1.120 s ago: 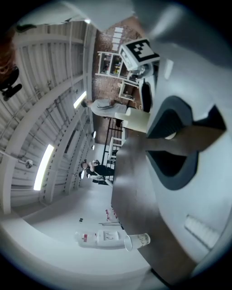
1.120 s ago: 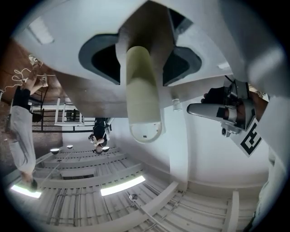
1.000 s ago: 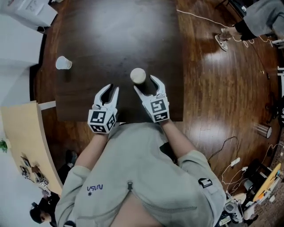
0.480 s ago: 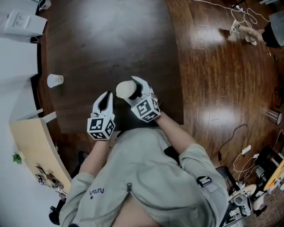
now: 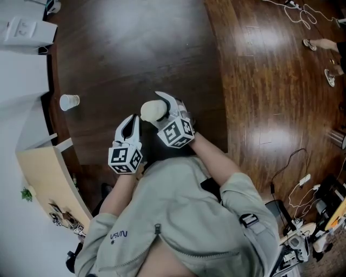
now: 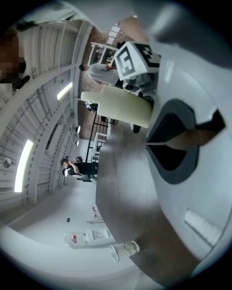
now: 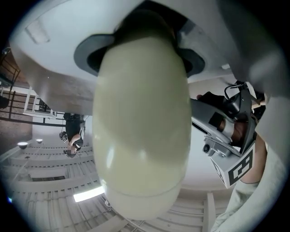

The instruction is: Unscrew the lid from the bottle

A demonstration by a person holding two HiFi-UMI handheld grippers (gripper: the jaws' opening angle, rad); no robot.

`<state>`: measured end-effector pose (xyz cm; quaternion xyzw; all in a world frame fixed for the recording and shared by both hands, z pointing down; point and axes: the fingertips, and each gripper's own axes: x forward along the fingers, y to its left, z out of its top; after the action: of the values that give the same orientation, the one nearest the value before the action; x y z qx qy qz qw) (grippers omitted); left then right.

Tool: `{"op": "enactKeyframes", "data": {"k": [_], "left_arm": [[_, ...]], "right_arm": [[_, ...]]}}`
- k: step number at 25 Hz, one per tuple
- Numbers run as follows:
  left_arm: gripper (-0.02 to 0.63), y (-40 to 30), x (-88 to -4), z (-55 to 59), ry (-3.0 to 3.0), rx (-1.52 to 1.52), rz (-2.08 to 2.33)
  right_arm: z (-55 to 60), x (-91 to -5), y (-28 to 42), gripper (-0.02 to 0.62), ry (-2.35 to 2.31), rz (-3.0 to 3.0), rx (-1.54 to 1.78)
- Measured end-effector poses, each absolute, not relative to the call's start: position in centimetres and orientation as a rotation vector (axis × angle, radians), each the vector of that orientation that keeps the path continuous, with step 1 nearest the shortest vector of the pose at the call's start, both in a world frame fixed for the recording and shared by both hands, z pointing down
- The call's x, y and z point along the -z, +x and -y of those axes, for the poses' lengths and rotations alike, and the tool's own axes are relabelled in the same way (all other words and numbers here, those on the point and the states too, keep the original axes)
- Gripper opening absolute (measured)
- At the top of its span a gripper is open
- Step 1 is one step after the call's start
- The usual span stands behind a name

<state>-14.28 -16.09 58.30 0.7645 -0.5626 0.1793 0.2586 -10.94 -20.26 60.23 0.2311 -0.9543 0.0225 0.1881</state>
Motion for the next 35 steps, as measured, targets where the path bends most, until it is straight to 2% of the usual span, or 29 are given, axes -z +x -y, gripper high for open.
{"op": "enactKeyframes", "data": {"k": [3, 10, 15, 22, 28, 32, 35], "left_arm": [[0.006, -14.5, -58.0, 16.3, 2.083, -0.452, 1.529], [0.003, -15.6, -56.1, 16.6, 2.139, -0.318, 1.518], [0.003, -17.5, -53.2, 16.1, 2.195, -0.18, 1.48], [0.003, -18.6, -46.9, 15.1, 2.373, 0.023, 1.316], [0.005, -19.6, -41.5, 12.7, 2.47, 0.206, 1.025], [0.059, -18.3, -38.7, 10.3, 2.518, 0.27, 0.676], [0.151, -16.6, -36.9, 9.1, 2.525, 0.297, 0.421]], "right_arm": [[20.5, -60.4, -10.9, 0.3, 0.645, 2.675, -0.05], [20.1, -59.9, -10.6, 0.298, 0.583, 2.656, -0.179], [17.9, -56.3, -11.4, 0.298, 0.497, 2.739, -0.437], [12.5, -49.3, -13.0, 0.298, 0.122, 2.831, -0.731], [6.7, -43.9, -14.8, 0.298, -0.249, 2.856, -0.849], [3.5, -40.9, -15.2, 0.298, -0.489, 2.83, -0.951], [1.3, -39.3, -14.9, 0.298, -0.687, 2.795, -1.002]]}}
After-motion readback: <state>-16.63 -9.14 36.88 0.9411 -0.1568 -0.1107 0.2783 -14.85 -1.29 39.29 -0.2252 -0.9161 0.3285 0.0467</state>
